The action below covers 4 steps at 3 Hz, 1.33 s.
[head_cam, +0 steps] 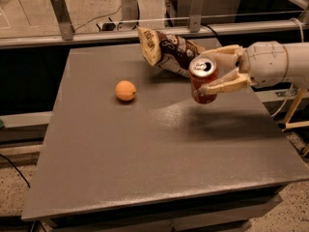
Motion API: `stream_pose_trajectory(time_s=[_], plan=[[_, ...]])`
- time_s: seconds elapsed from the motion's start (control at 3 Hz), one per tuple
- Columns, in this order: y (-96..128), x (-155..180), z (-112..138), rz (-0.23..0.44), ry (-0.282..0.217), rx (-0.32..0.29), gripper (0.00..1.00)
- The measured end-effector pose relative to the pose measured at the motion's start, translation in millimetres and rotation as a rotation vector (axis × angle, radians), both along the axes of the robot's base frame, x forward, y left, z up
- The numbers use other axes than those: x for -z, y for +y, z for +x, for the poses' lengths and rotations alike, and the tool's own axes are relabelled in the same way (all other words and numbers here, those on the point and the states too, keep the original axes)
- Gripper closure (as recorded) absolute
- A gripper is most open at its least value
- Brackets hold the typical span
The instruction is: Place coke can upright
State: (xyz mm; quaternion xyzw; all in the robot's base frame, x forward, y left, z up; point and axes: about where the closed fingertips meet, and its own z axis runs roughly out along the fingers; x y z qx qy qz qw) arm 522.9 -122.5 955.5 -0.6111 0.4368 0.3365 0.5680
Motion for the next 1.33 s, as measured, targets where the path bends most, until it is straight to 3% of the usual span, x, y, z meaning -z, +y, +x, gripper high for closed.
stream_pose_trajectory(time_s=[0.33, 0.67, 1.0, 1.33], plan=[[1, 6, -1, 0.023, 0.050, -0.004, 1.00], [3, 15, -5, 0.095, 0.122, -0.018, 1.00], [3, 22, -6, 0.157, 0.171, -0.015, 0.86], [-1, 32, -6, 0.186, 0.208, 0.006, 0.62]])
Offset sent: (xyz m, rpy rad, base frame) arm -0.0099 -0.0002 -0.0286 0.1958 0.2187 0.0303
